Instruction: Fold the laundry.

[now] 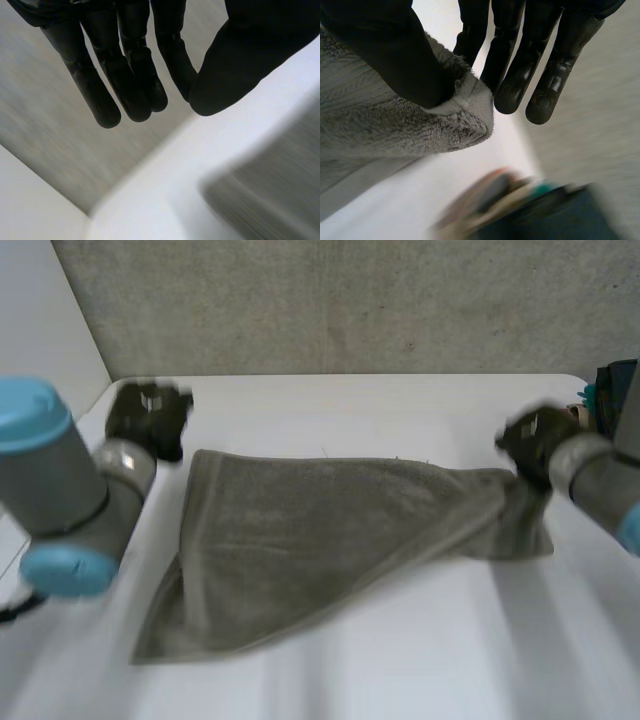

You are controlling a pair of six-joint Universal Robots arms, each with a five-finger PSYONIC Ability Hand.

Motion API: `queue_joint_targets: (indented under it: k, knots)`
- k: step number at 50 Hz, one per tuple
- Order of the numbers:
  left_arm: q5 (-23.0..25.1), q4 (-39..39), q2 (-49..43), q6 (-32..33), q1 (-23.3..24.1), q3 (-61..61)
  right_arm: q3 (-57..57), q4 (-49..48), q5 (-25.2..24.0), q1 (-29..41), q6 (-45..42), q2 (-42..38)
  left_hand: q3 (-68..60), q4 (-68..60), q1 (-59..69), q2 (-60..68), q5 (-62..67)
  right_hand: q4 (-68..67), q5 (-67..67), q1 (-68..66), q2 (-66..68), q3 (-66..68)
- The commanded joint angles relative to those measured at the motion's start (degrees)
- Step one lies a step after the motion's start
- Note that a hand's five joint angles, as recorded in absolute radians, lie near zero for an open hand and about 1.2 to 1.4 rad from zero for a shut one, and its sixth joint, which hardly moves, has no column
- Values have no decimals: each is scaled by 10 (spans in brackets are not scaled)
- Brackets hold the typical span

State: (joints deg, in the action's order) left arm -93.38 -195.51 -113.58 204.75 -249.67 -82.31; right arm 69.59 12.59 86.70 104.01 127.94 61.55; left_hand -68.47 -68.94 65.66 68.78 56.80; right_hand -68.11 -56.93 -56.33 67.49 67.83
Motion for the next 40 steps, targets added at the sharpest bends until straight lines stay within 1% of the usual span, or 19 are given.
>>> queue_joint_targets:
  k: [1, 2, 3, 5, 6, 7, 8, 9, 10, 13, 17, 18, 21, 28, 33, 36, 37, 40]
  knots:
    - [1, -36, -44, -4, -3, 153, -91, -143, 27, 23, 25, -8, -115, -111, 143, 112, 132, -119, -131, -237, 125, 122]
    - [0, -36, -44, -3, 2, 149, -87, -140, 27, 27, 26, -6, -72, -68, 100, 69, 89, -119, -131, -237, 125, 122]
    - [1, -31, -37, -6, 10, 110, -75, -135, 24, 36, 28, -6, 260, 264, -231, -263, -243, -119, -131, -237, 125, 122]
    - [1, -27, -27, -6, 14, 88, -55, -133, 25, 47, 33, -3, 345, 349, -317, -348, -328, -119, -131, -237, 125, 122]
    - [0, -18, -2, -8, 20, 51, -37, -133, 24, 50, 38, 0, 399, 403, -371, -402, -382, -119, -131, -237, 125, 122]
    - [0, -14, 12, -8, 23, 32, -28, -133, 24, 51, 40, 1, 414, 419, -386, -417, -397, -119, -131, -237, 125, 122]
    - [0, -8, 26, -10, 23, 10, -10, -133, 23, 51, 45, 4, 423, 427, -395, -426, -406, -119, -131, -237, 125, 122]
    - [0, -1, 55, -22, 29, -46, 5, -133, 22, 51, 50, 6, 426, 431, -398, -429, -409, -119, -131, -237, 125, 122]
    - [0, 0, 67, -29, 33, -74, 12, -133, 22, 51, 52, 6, 424, 429, -396, -428, -408, -119, -131, -237, 125, 122]
    - [2, 2, 86, -45, 45, -123, 27, -136, 22, 48, 60, 4, 414, 419, -386, -417, -398, -119, -131, -237, 125, 122]
    - [5, 7, 104, -72, 87, -188, 40, -136, 22, 47, 65, -1, 411, 416, -383, -414, -394, -119, -131, -237, 125, 122]
    - [5, 13, 104, -80, 103, -209, 42, -137, 22, 47, 66, -1, 411, 416, -383, -414, -394, -119, -131, -237, 125, 122]
    - [6, 25, 102, -90, 133, -248, 56, -137, 21, 46, 75, -1, 413, 417, -385, -416, -396, -119, -131, -237, 125, 122]
    - [2, 19, 95, -90, 164, -280, 87, -143, 17, 45, 98, 2, 401, 406, -373, -404, -384, -119, -131, -237, 125, 122]
    - [1, -11, 58, -84, 170, -274, 110, -150, 16, 45, 102, 5, 305, 310, -277, -308, -288, -119, -131, -237, 125, 122]
    - [0, -19, 47, -83, 170, -270, 125, -159, 16, 45, 102, 6, 292, 296, -264, -295, -275, -119, -131, -237, 125, 122]
    - [1, -24, 39, -83, 169, -269, 128, -162, 15, 45, 103, 6, 263, 268, -235, -266, -247, -119, -131, -237, 125, 122]
    - [0, -32, 25, -82, 169, -264, 143, -172, 15, 45, 102, 6, 243, 248, -215, -246, -226, -119, -131, -237, 125, 122]
